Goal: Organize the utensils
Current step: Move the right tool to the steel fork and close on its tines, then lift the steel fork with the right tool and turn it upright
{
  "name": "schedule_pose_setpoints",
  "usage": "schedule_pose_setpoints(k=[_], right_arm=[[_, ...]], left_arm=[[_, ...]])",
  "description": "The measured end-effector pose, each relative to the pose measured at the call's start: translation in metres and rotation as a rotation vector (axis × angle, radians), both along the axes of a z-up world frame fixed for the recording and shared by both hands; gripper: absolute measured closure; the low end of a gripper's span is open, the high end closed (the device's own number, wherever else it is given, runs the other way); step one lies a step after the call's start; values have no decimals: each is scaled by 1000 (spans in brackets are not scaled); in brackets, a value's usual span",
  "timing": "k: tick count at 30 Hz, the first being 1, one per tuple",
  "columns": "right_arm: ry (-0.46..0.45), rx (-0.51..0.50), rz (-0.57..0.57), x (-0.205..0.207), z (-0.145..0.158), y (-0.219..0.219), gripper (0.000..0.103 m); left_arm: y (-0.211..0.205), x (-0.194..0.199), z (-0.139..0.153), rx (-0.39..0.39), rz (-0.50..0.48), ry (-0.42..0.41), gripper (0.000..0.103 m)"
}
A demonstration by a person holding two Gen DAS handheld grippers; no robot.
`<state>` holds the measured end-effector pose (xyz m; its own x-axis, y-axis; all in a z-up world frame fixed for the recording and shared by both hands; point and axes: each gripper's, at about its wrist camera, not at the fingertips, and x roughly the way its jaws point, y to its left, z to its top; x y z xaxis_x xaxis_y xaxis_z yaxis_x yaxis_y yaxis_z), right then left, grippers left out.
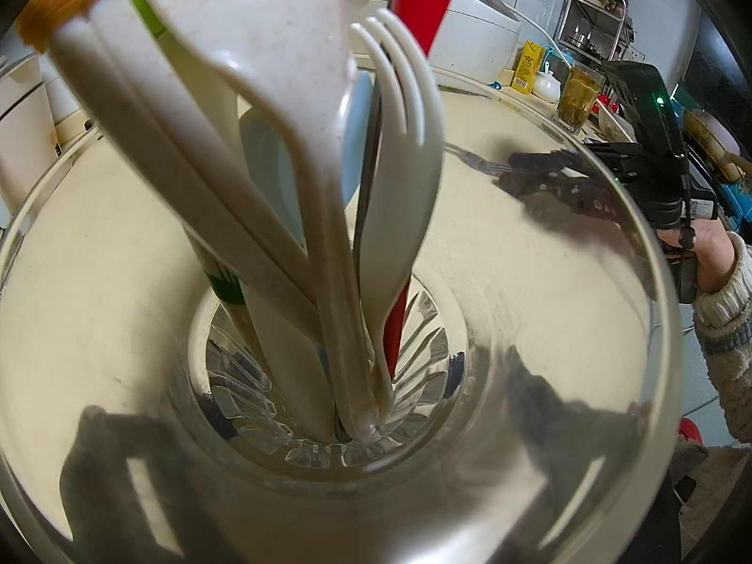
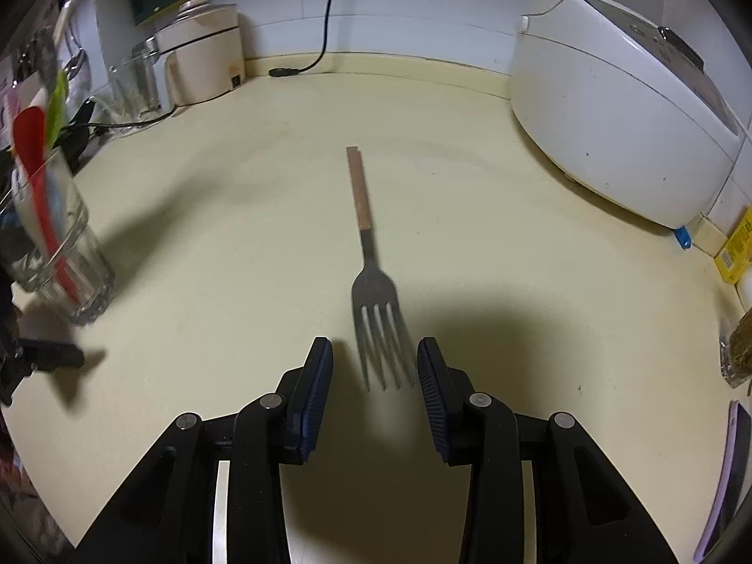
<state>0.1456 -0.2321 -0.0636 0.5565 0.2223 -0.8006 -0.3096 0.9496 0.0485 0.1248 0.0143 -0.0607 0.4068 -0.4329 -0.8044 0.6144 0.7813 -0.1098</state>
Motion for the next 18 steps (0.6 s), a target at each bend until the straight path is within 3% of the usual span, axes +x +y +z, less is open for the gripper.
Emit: schedule_pose_setpoints(k=[7, 9, 14, 18], right_arm=[[2, 3, -8, 1, 0, -1, 65], [1, 5, -4, 2, 1, -1, 80], [-11, -21, -7, 2, 1, 6, 81], [-77, -17, -17, -8, 11, 7, 81]], left_arm=[[1, 0, 0, 0, 0, 0, 3], [1, 0, 0, 0, 0, 0, 3], [1, 0, 0, 0, 0, 0, 3], [1, 0, 0, 2, 1, -1, 3]])
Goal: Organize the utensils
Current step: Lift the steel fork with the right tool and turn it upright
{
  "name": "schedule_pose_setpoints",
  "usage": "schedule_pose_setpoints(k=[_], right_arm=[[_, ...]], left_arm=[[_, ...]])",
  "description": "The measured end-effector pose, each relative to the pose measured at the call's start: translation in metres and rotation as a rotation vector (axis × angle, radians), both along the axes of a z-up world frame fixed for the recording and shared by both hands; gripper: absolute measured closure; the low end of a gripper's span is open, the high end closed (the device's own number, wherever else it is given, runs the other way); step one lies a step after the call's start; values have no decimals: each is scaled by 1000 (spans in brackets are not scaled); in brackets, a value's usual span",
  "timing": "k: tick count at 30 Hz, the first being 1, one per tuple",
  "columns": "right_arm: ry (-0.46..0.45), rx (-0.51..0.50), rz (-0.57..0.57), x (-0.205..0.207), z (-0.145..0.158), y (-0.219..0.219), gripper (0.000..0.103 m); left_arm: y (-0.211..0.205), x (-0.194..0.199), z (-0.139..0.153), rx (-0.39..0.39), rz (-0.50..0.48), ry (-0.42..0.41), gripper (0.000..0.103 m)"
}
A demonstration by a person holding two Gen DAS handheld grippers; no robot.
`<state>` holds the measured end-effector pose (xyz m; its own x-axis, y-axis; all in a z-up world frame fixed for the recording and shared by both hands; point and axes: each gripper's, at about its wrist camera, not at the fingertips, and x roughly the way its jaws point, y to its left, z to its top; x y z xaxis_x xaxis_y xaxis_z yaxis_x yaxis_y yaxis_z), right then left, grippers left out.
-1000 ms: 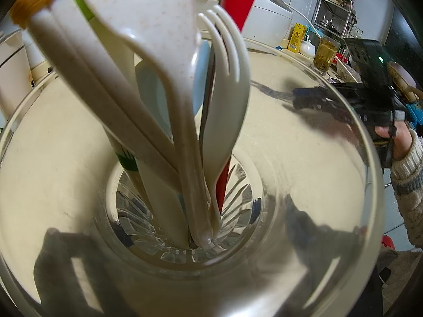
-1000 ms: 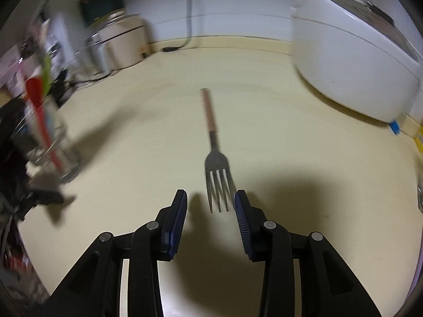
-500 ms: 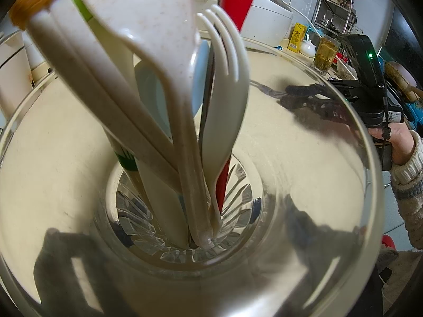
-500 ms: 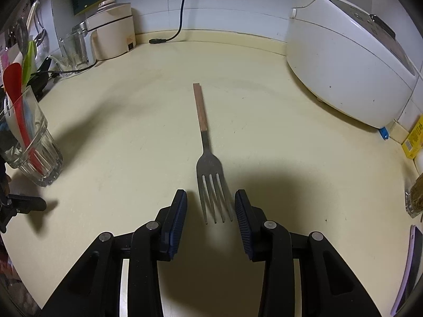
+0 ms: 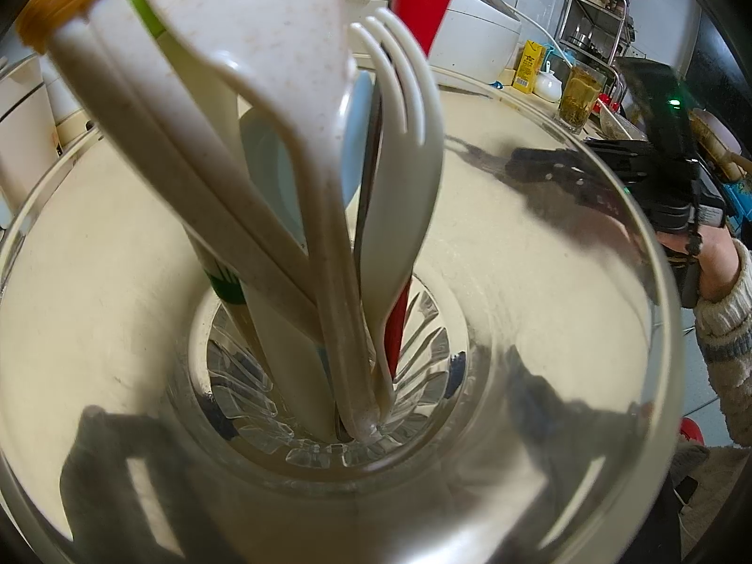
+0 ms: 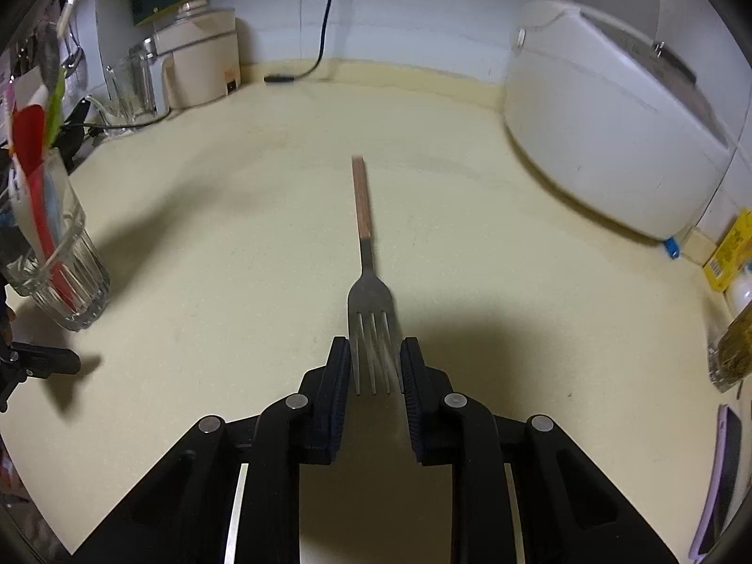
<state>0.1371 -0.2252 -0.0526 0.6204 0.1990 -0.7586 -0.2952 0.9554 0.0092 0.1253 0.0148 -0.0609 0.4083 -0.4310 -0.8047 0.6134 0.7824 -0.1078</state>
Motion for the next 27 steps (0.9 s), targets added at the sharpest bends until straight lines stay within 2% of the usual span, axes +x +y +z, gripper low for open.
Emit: schedule_pose_setpoints(k=[6, 17, 22, 27], right_arm=[[-89, 60, -11, -26, 20, -4, 81], [-250, 134, -6, -48, 82, -6, 84], [-285, 149, 13, -46, 97, 0, 85], [-276, 165, 41, -39, 99, 10, 85]], left_arm=[[0, 0, 0, 0, 0, -1, 3], [0, 0, 0, 1, 0, -1, 3], [0, 0, 0, 1, 0, -1, 3], [0, 0, 0, 1, 0, 0, 3]])
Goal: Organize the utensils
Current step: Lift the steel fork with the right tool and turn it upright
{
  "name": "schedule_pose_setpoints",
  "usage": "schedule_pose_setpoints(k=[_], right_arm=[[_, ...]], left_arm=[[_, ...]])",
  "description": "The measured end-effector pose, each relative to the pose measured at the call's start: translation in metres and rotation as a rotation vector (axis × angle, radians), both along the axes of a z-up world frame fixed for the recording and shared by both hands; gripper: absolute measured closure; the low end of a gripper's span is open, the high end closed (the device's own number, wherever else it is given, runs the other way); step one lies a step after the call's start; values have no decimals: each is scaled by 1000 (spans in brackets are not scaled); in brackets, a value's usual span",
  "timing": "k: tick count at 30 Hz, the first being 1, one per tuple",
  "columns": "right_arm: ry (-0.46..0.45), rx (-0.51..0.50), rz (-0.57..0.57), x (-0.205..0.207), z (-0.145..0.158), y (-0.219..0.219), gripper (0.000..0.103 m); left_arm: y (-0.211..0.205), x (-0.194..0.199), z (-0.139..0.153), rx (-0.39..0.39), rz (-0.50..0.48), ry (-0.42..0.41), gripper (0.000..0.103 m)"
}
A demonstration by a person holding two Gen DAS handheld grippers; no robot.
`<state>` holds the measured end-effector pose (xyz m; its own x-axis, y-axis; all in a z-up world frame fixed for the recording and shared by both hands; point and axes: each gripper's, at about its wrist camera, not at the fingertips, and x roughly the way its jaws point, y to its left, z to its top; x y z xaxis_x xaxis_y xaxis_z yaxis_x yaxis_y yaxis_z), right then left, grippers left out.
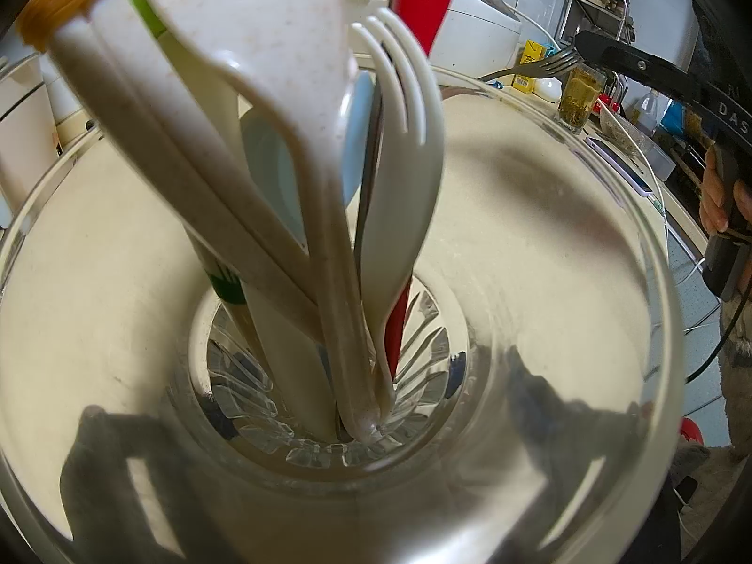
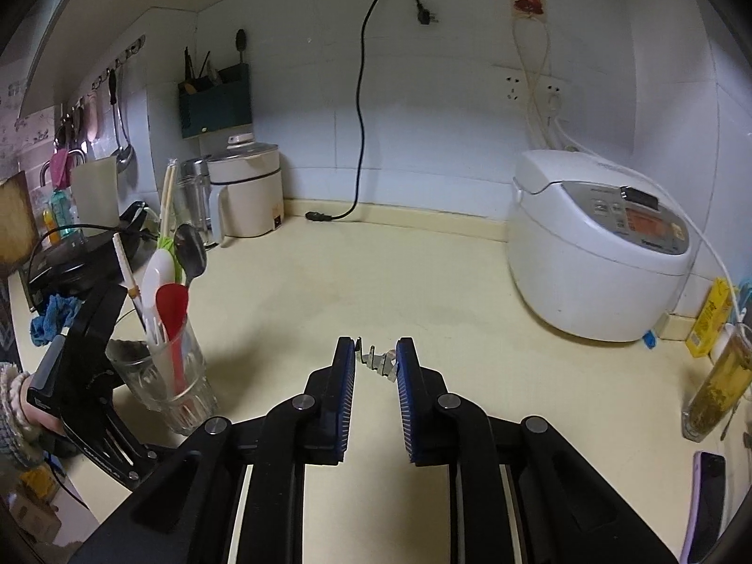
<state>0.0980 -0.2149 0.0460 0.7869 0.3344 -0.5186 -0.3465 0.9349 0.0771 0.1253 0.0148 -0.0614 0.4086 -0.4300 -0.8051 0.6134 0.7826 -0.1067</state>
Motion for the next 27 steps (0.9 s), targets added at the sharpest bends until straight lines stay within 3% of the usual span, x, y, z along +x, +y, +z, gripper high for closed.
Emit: schedule_pose_setpoints(k=[6, 11, 19, 24, 27], right_arm=[[1, -26, 57, -11, -2, 16, 85], [63, -130, 89, -20, -35, 27, 86], [201, -162, 95, -25, -77, 18, 88], [257, -84, 89, -6, -73, 12, 88], [324, 47, 57, 25, -67, 3, 85]], left_arm=[[0, 0, 0, -1, 0, 2, 3], [-1, 0, 0, 0, 0, 1, 3], [-1, 0, 0, 4, -2, -1, 3], [-3, -2, 0, 17, -8, -5, 3], [-3, -2, -1, 17, -9, -4, 3]])
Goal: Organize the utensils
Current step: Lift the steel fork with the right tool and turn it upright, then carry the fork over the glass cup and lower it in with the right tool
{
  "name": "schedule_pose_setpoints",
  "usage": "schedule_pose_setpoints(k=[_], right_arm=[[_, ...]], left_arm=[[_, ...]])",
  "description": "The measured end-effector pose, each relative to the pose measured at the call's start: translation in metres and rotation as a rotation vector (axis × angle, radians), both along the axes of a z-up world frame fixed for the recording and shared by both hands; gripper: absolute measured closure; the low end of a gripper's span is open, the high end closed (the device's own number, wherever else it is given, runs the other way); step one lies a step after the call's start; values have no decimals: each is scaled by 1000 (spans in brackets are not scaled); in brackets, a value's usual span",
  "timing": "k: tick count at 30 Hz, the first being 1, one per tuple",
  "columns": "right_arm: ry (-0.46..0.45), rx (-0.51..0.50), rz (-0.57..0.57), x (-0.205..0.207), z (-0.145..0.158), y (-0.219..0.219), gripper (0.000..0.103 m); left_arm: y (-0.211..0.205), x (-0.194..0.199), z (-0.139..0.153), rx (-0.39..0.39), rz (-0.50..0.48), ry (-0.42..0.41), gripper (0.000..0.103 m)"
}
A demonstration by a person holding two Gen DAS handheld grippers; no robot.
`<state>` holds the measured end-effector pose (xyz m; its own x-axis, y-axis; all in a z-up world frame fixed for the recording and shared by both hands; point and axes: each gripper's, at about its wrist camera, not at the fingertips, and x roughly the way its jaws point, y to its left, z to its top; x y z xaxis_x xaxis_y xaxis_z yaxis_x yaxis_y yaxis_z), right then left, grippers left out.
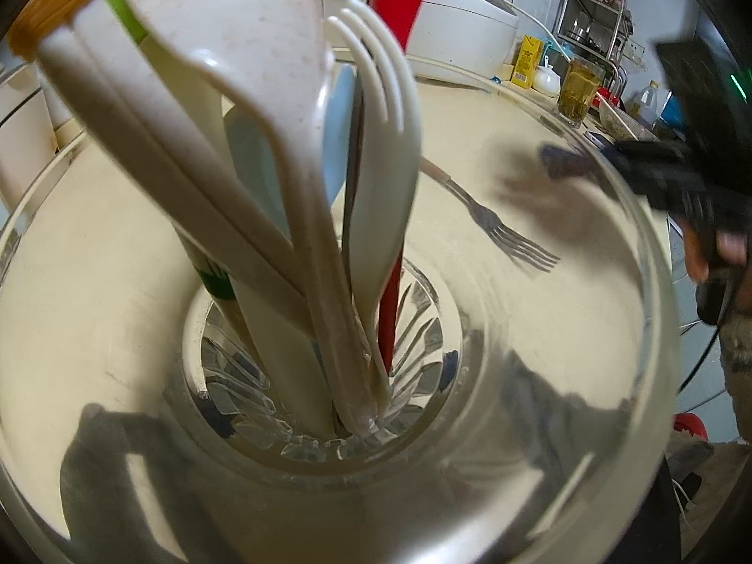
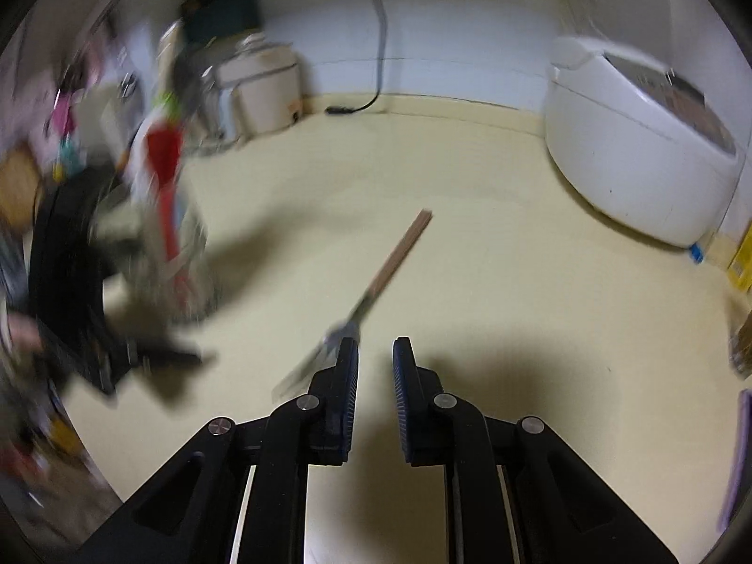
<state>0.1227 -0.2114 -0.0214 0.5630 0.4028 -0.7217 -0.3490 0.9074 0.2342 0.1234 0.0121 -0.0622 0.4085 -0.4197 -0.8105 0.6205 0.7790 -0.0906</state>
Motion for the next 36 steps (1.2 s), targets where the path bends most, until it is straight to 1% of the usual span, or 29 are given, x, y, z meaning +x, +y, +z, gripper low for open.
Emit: schedule_pose_setpoints(k=[3, 6, 7, 9, 11, 13, 16, 18, 19, 22, 23, 24, 26, 30, 33, 36], right_arm=[[57, 44, -47, 36, 0, 4, 81], [145, 91, -101, 71, -8, 9, 81], [177, 94, -123, 83, -11, 13, 81], [195, 71, -144, 97, -16, 21, 81], [192, 27, -142, 107, -19, 33, 81], [181, -51, -152, 117, -24, 47, 81], [184, -121, -170, 128, -34, 59, 81], [190, -144, -169, 134, -40, 62, 80], [162, -154, -156, 135, -39, 65, 80], [141, -159, -137, 131, -39, 64, 80], [135, -160, -130, 130, -39, 63, 82], [128, -165, -124, 129, -39, 62, 90], [128, -145, -113, 129, -40, 57, 91], [141, -47, -114, 124, -41, 45, 94], [91, 12, -114, 112, -30, 38, 94], [-4, 43, -115, 95, -5, 32, 94]], left_arm=[[0, 0, 0, 0, 0, 0, 3], [0, 0, 0, 0, 0, 1, 3], [0, 0, 0, 0, 0, 1, 3], [0, 0, 0, 0, 0, 1, 3], [-1, 0, 0, 0, 0, 1, 3], [0, 0, 0, -1, 0, 2, 3], [1, -1, 1, -4, 0, 3, 3], [1, 0, 1, -9, 0, 5, 3], [2, 0, 1, -12, 0, 7, 3], [5, 1, 1, -14, 0, 8, 3], [5, 1, 2, -16, 0, 9, 3], [7, 2, 2, -18, 0, 10, 3], [11, 4, 2, -24, 0, 12, 3], [17, 6, 1, -17, 0, 10, 3], [14, 5, 0, -12, -1, 8, 3], [13, 4, 0, -4, -1, 5, 3]])
